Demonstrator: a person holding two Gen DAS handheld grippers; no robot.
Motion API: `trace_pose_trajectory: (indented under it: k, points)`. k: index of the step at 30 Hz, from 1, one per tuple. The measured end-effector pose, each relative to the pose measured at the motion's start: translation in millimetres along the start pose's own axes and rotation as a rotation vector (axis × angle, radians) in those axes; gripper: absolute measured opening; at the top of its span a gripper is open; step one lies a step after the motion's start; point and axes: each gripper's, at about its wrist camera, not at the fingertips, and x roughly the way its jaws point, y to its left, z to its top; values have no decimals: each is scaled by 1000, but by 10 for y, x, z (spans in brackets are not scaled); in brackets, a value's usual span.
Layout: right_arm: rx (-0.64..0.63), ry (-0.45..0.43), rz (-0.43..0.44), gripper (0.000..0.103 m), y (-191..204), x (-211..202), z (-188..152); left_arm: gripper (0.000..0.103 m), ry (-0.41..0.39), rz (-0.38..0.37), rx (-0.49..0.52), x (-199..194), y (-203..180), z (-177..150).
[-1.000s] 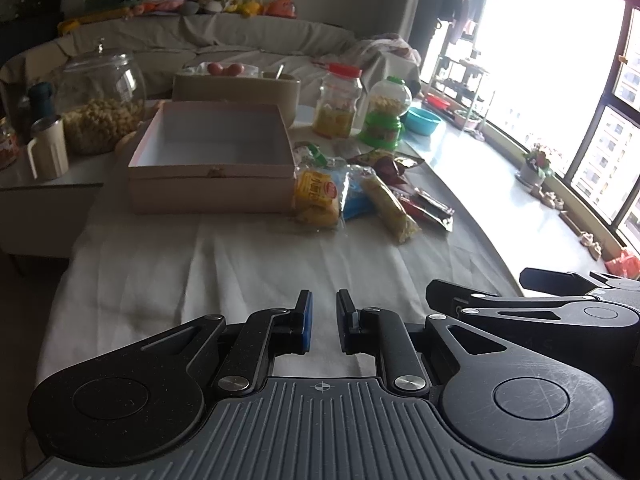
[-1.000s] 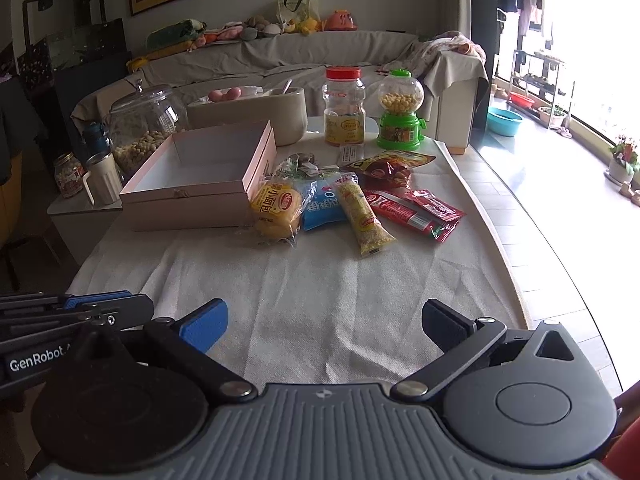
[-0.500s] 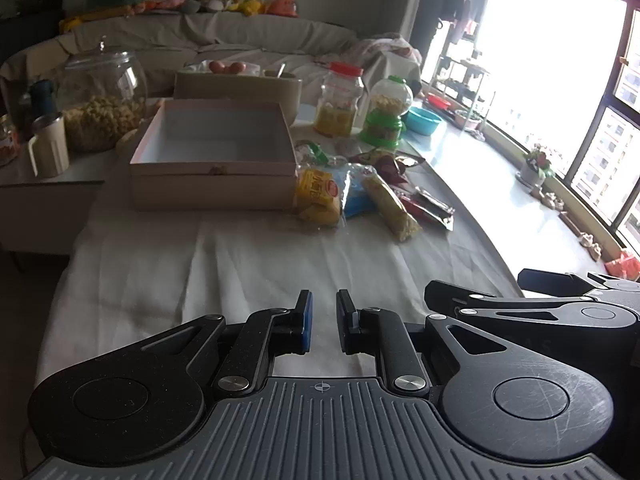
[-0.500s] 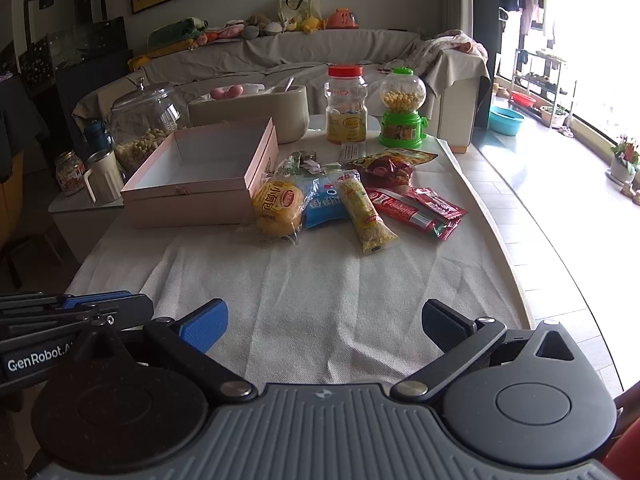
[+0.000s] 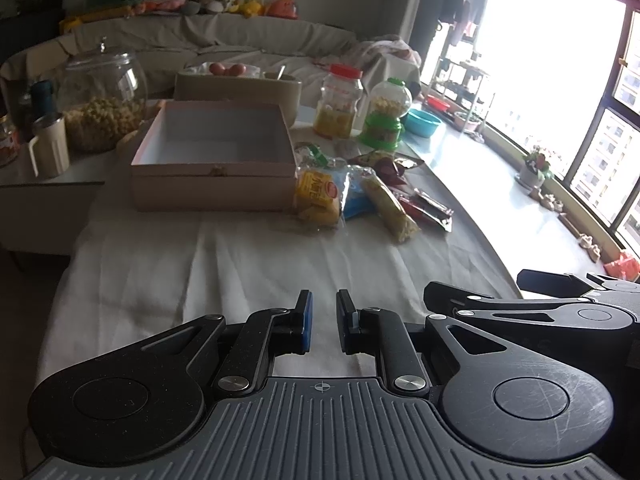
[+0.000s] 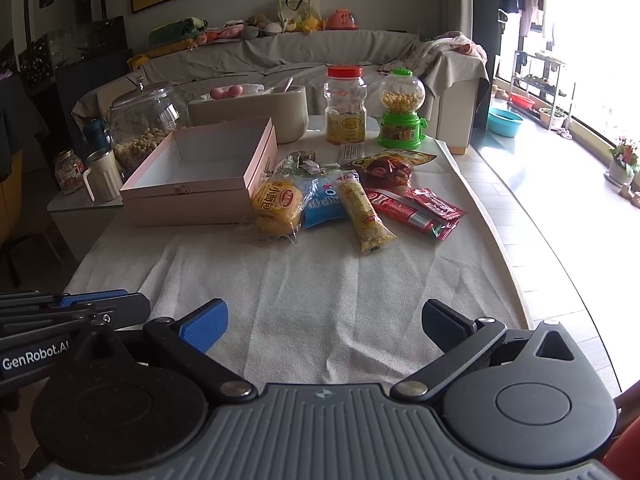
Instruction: Organize snacks
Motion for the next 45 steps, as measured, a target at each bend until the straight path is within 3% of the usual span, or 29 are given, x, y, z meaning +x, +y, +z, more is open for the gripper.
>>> trace_pose_trajectory:
  k: [22, 27, 30, 35, 39, 45]
  points:
    - [1, -17, 12, 103, -22, 27, -6, 17, 15, 2, -5, -19, 12, 10]
    - [-8, -70, 13, 103, -70, 101, -26, 17, 31, -6, -16, 94, 66, 33]
    - [-29, -79, -3, 103, -129, 271, -10, 17, 16, -45, -36, 259, 148, 73]
    - [-28, -89, 10, 103, -281, 626, 89, 18, 20, -179, -33, 704, 264, 181]
    - [-22, -34, 67, 103, -351, 996, 240, 18, 50, -103, -56, 1019, 335, 266]
    - [17, 34, 225, 103, -224, 1550, 543, 18, 69, -101, -101, 1248, 679, 401]
